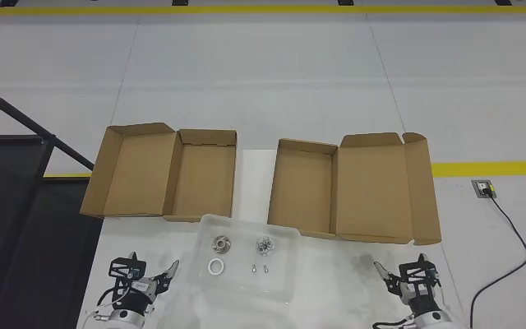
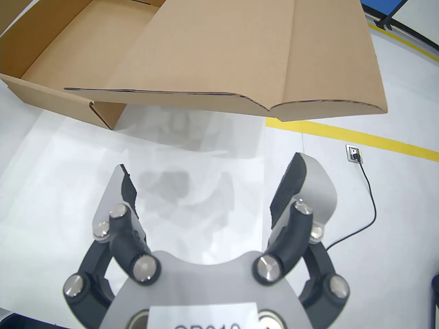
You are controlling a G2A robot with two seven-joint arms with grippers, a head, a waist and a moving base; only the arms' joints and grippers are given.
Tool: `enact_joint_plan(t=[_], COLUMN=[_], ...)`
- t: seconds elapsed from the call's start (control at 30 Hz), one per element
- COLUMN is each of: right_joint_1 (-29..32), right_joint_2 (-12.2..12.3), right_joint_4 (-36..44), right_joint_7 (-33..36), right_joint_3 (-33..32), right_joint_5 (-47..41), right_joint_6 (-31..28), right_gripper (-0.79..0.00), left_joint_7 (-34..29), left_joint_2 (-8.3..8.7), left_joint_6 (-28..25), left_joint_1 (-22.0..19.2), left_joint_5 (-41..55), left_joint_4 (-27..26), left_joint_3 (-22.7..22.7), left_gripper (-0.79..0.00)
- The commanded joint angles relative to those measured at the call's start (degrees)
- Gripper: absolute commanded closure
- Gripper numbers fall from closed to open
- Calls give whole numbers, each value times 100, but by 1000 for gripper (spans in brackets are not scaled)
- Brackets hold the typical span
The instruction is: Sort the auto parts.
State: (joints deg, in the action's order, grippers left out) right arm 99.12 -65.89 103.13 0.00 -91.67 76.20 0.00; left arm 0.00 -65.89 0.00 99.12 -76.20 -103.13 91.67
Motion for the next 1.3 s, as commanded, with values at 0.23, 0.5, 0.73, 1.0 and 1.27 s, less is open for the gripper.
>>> enact_joint_plan(t=[0.23, 0.5, 0.73, 1.0, 1.27], right_joint_1=[0, 0, -221, -593, -1225], right_joint_2=[0, 0, 17, 44, 7], right_joint_4=[0, 0, 557, 1826, 2447], right_joint_7=[0, 0, 144, 790, 1663], right_joint_3=[0, 0, 122, 562, 1304], right_joint_5=[0, 0, 497, 1468, 2254], right_joint_6=[0, 0, -373, -1025, -1305], right_gripper=[-784, -785, -785, -785, -785], left_joint_7=[0, 87, 828, 1348, 1440], left_joint_2=[0, -5, -37, -55, -77], left_joint_6=[0, -24, -33, -168, -233], left_joint_1=[0, -9, 62, 122, 262], left_joint_5=[0, 72, 406, 800, 829], left_joint_4=[0, -19, -22, -144, -184], left_joint_3=[0, 10, 218, 612, 752], left_gripper=[-784, -785, -785, -785, -785])
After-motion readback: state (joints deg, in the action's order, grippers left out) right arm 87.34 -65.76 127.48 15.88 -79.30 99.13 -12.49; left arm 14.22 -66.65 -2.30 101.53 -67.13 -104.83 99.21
